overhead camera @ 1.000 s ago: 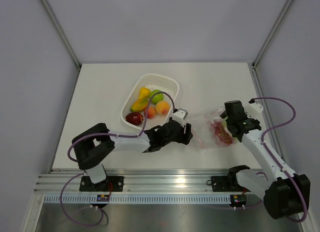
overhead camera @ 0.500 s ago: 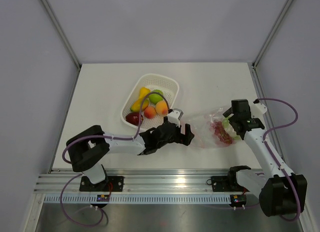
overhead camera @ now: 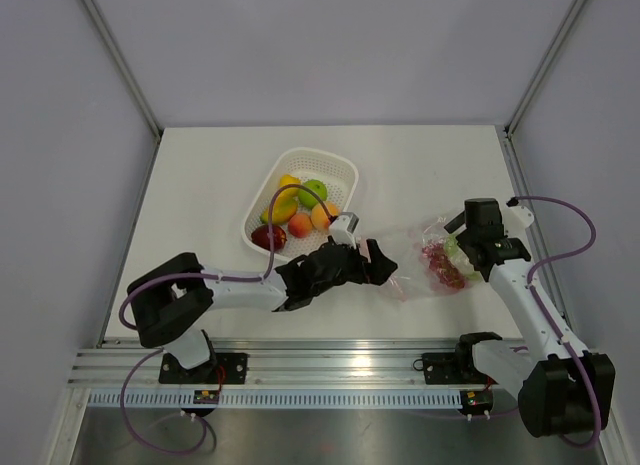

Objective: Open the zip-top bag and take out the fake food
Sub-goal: Adjust the zipper food storage bag at the center of the board.

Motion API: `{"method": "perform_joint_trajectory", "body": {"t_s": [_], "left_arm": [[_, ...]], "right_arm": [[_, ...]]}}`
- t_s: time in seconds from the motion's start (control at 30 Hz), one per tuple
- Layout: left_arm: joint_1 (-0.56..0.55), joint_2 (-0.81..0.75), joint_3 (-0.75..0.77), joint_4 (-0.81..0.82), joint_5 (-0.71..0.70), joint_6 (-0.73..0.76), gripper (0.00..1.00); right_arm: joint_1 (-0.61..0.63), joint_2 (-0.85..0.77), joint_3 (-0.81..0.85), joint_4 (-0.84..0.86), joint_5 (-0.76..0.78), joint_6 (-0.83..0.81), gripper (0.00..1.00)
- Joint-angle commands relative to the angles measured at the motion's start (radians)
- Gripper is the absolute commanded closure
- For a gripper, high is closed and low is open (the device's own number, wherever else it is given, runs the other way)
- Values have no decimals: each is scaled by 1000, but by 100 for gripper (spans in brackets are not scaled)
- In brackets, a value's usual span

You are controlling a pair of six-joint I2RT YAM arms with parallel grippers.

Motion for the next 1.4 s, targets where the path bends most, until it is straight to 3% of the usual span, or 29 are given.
{"method": "perform_joint_trajectory", "body": {"t_s": [0.0, 0.33, 0.43, 0.47, 0.67, 0.8, 1.17, 1.37], "left_arm": [[4, 46, 51, 87, -24, -117, 1], [2, 178, 109, 165, 71, -166, 13], [2, 166, 100, 179, 59, -132, 21], [0, 158, 94, 182, 53, -121, 31], [5, 109, 63, 197, 21, -66, 65], [19, 81, 38, 156, -18, -83, 98], [69, -3, -23, 133, -70, -95, 100], [92, -26, -37, 116, -81, -101, 100]], "right_arm": [[-8, -23, -2, 26, 3, 6, 1], [-8, -50, -8, 24, 3, 12, 1], [-8, -52, -9, 27, 5, 15, 1], [-9, -50, -9, 27, 3, 15, 0], [-14, -50, -2, 52, -44, 4, 1], [-15, -5, 52, 55, -58, -40, 1], [-15, 166, 189, 24, -78, -85, 2], [-15, 89, 118, 67, -106, -102, 2]]}}
